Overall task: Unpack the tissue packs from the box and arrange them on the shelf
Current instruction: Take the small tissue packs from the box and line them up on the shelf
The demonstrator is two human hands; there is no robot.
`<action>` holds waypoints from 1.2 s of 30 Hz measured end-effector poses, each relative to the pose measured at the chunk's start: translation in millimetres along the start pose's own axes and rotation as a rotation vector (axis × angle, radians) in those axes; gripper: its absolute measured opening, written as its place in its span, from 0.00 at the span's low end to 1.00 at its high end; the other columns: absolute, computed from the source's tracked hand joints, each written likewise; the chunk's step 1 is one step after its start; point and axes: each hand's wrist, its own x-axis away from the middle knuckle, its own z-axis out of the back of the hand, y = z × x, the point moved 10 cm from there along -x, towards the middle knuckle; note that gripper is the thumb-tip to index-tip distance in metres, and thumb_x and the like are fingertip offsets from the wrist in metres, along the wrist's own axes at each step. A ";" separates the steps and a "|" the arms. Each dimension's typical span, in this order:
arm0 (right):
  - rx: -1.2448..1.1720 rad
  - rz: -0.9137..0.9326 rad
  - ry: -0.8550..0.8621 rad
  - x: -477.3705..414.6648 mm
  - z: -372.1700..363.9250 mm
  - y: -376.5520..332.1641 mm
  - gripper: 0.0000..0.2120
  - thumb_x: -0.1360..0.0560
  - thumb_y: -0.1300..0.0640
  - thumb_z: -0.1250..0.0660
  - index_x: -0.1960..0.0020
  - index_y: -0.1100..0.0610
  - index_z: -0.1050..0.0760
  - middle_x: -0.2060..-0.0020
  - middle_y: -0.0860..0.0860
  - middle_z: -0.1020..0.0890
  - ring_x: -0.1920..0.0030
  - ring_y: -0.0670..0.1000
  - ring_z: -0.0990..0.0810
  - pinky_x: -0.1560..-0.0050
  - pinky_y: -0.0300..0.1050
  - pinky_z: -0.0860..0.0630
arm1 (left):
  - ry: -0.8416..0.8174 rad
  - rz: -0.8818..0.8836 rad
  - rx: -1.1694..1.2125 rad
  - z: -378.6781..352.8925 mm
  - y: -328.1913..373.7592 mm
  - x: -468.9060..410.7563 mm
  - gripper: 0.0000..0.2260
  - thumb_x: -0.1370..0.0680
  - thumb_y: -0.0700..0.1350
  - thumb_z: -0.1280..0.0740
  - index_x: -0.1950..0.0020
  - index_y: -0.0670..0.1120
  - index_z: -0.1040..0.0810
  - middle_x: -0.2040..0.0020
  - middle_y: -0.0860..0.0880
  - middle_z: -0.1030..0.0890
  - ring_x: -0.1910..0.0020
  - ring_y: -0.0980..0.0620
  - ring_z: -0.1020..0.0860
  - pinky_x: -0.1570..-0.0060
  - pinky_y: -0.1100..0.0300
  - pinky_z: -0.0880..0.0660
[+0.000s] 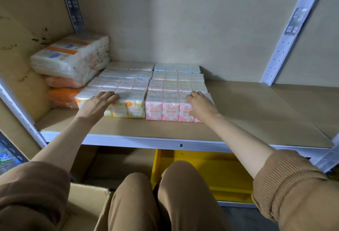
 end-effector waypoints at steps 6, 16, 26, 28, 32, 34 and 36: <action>0.007 0.003 0.012 -3.5 0.8 -2.4 0.22 0.26 0.64 0.34 0.33 0.63 0.32 0.36 0.57 0.29 0.34 0.56 0.32 0.37 0.47 0.31 | -0.038 0.028 0.018 -7.5 -4.5 1.5 0.35 0.46 0.17 0.32 0.44 0.41 0.25 0.48 0.39 0.17 0.53 0.37 0.18 0.73 0.49 0.19; -0.030 -0.022 0.035 2.8 20.3 -1.5 0.22 0.26 0.58 0.33 0.33 0.63 0.31 0.36 0.58 0.29 0.34 0.56 0.31 0.38 0.50 0.29 | -0.201 0.188 0.045 12.0 8.0 -6.1 0.23 0.25 0.30 0.41 0.31 0.44 0.31 0.32 0.45 0.28 0.35 0.42 0.29 0.42 0.49 0.28; -0.063 -0.067 0.021 26.1 37.9 2.1 0.18 0.27 0.56 0.32 0.40 0.63 0.26 0.41 0.58 0.25 0.41 0.59 0.25 0.46 0.50 0.25 | -0.200 0.129 0.104 54.6 68.3 -17.9 0.18 0.22 0.39 0.38 0.32 0.47 0.29 0.32 0.47 0.27 0.37 0.43 0.26 0.44 0.51 0.27; -0.077 -0.081 0.030 33.6 40.6 5.8 0.17 0.27 0.56 0.32 0.40 0.63 0.25 0.41 0.58 0.24 0.41 0.59 0.25 0.45 0.49 0.25 | -0.208 0.098 0.116 60.7 84.2 -18.6 0.18 0.22 0.40 0.39 0.32 0.48 0.30 0.32 0.48 0.27 0.37 0.43 0.26 0.43 0.51 0.26; -0.145 -0.126 0.051 55.3 42.4 12.7 0.15 0.26 0.59 0.34 0.42 0.64 0.23 0.41 0.59 0.23 0.40 0.59 0.25 0.44 0.49 0.24 | -0.241 0.026 0.124 65.9 121.1 -17.8 0.17 0.21 0.43 0.38 0.32 0.49 0.30 0.31 0.50 0.28 0.36 0.45 0.26 0.43 0.52 0.27; -0.195 -0.140 0.046 68.9 37.8 14.5 0.15 0.27 0.59 0.33 0.42 0.63 0.23 0.42 0.59 0.23 0.40 0.59 0.25 0.45 0.48 0.25 | -0.242 -0.016 0.181 66.7 144.4 -16.8 0.17 0.22 0.43 0.38 0.33 0.49 0.29 0.32 0.50 0.27 0.36 0.46 0.26 0.41 0.52 0.27; -0.242 -0.143 0.030 84.6 29.8 16.6 0.15 0.26 0.59 0.33 0.41 0.64 0.24 0.40 0.59 0.24 0.39 0.58 0.26 0.47 0.44 0.29 | -0.244 -0.047 0.240 67.2 168.7 -14.7 0.16 0.22 0.44 0.38 0.33 0.49 0.28 0.32 0.51 0.27 0.35 0.46 0.26 0.41 0.52 0.27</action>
